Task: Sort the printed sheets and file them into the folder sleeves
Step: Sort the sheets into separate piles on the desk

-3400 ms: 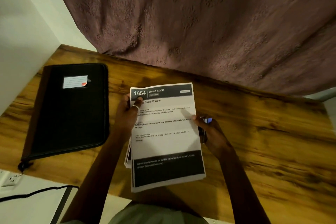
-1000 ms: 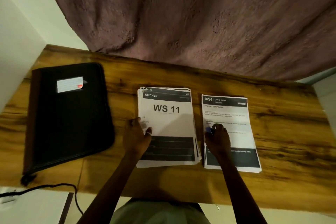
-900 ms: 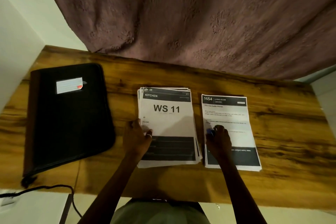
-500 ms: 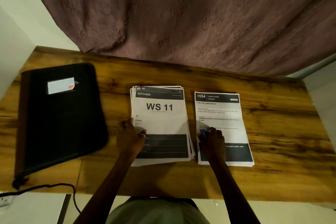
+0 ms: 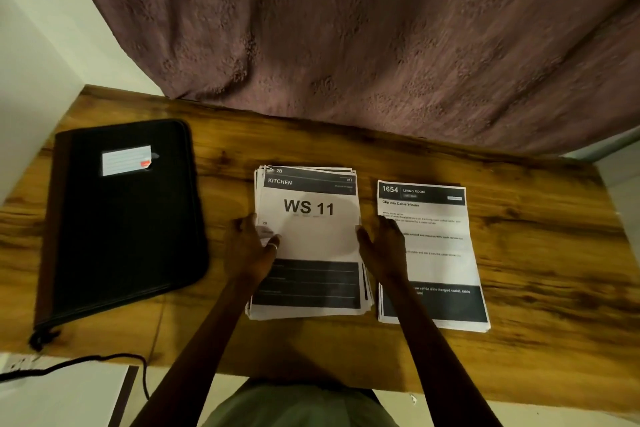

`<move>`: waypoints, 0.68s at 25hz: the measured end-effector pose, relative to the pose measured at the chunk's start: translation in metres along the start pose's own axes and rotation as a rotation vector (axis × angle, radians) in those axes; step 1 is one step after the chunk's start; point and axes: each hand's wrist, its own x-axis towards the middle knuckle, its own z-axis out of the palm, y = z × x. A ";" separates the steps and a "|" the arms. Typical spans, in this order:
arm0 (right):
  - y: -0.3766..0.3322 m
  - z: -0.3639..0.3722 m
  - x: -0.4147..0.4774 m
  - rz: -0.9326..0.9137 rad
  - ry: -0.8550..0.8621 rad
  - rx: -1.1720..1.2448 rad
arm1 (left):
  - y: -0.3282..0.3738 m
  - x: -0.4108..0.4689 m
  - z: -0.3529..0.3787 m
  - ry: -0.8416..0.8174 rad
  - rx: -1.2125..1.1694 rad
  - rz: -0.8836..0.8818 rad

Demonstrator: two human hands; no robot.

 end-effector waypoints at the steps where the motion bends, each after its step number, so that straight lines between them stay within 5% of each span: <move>1: -0.008 0.003 0.006 0.003 -0.028 0.013 | 0.003 0.005 -0.003 0.015 -0.027 0.014; 9: -0.016 0.041 0.013 -0.201 -0.112 -0.240 | 0.018 0.066 -0.014 0.063 -0.098 0.027; 17: -0.009 0.047 0.014 -0.181 -0.104 -0.175 | 0.014 0.073 -0.011 0.065 -0.096 0.003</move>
